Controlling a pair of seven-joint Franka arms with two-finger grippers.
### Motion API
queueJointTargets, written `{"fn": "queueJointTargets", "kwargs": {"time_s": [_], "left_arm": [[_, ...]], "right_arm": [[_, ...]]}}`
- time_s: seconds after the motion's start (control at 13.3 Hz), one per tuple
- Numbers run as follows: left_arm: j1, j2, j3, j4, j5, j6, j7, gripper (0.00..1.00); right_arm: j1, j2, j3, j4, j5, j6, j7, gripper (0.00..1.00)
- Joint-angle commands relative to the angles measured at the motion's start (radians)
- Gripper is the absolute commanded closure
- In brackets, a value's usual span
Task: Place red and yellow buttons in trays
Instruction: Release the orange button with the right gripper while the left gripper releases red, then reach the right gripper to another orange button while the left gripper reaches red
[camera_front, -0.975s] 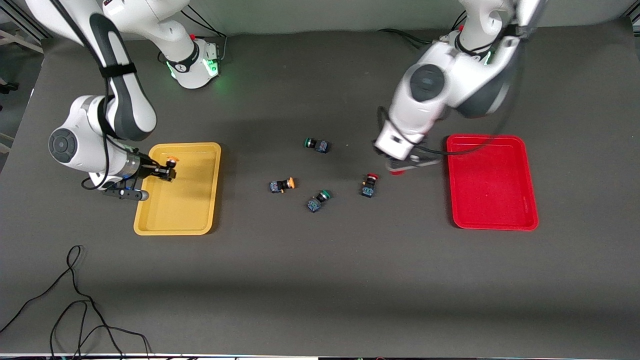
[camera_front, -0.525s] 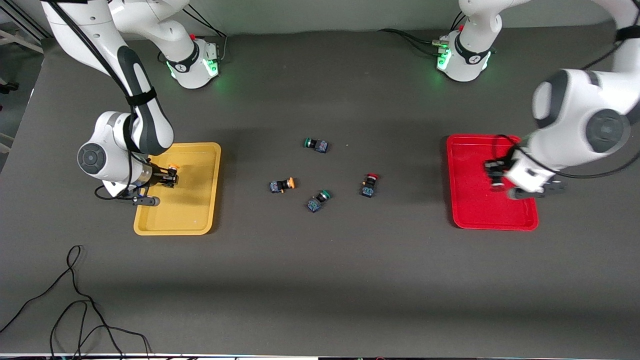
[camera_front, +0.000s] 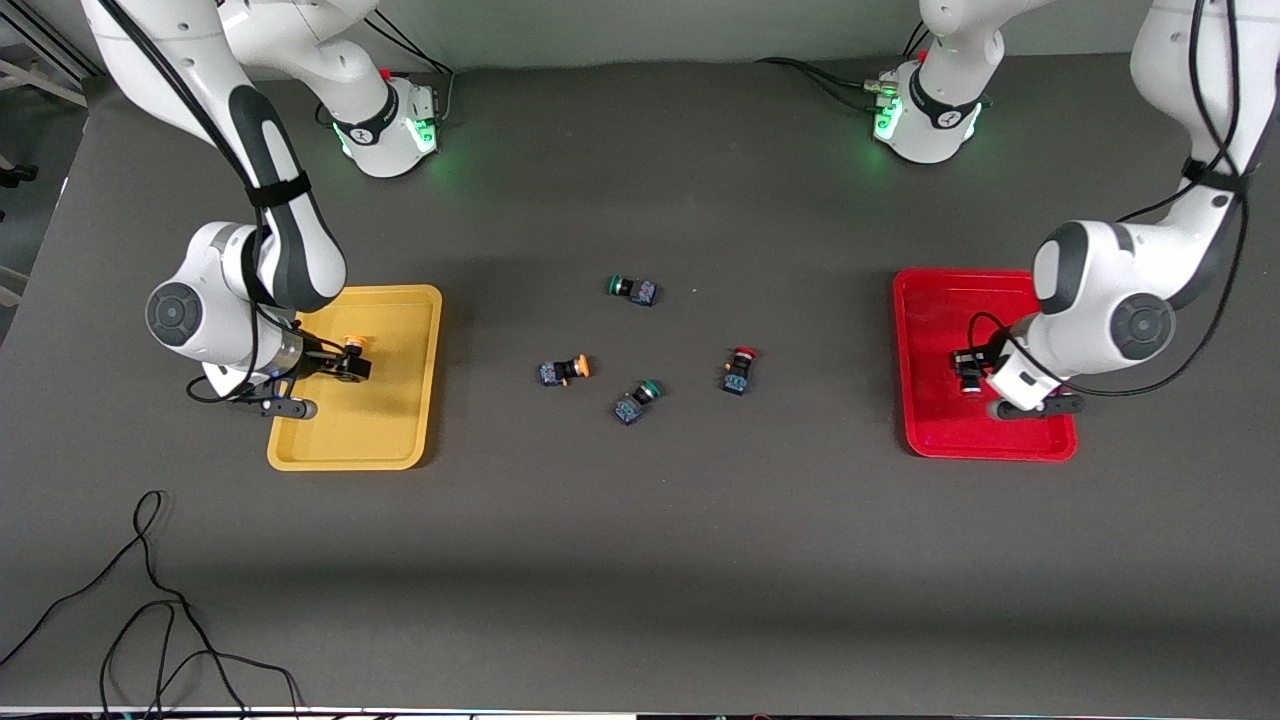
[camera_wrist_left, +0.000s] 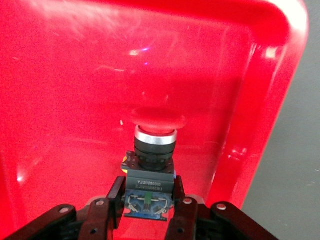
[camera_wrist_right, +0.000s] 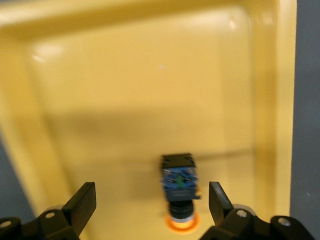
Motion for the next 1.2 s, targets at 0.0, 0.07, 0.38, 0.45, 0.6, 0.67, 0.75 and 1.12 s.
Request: {"fn": "queueJointTargets", "kwargs": {"time_s": [0.0, 0.07, 0.38, 0.45, 0.6, 0.67, 0.75, 1.12], "left_arm": [[0.01, -0.032, -0.005, -0.012, 0.037, -0.006, 0.0, 0.01], [0.011, -0.048, -0.005, -0.005, 0.037, -0.033, 0.003, 0.0], [-0.001, -0.156, -0.029, 0.162, 0.011, -0.288, -0.009, 0.0], [-0.002, -0.192, -0.06, 0.17, -0.018, -0.294, -0.015, 0.0], [-0.018, -0.24, -0.123, 0.173, -0.055, -0.278, -0.08, 0.0], [-0.047, -0.242, -0.149, 0.19, -0.055, -0.267, -0.142, 0.0], [-0.094, -0.237, -0.157, 0.195, -0.055, -0.238, -0.212, 0.0], [-0.376, -0.168, -0.157, 0.196, 0.031, -0.066, -0.6, 0.0]], "right_arm": [[0.097, -0.034, -0.003, 0.082, 0.024, -0.097, 0.164, 0.0], [0.127, -0.034, -0.001, 0.128, 0.024, -0.14, 0.245, 0.0], [0.296, 0.027, 0.0, 0.343, 0.024, -0.249, 0.664, 0.0], [0.324, 0.053, 0.002, 0.375, 0.025, -0.249, 0.745, 0.0], [0.383, 0.134, 0.002, 0.428, 0.104, -0.235, 0.859, 0.0], [0.416, 0.179, 0.002, 0.441, 0.181, -0.217, 0.881, 0.0], [0.427, 0.215, 0.002, 0.442, 0.236, -0.174, 0.893, 0.0], [0.517, 0.346, 0.003, 0.397, 0.264, 0.008, 0.972, 0.0]]}}
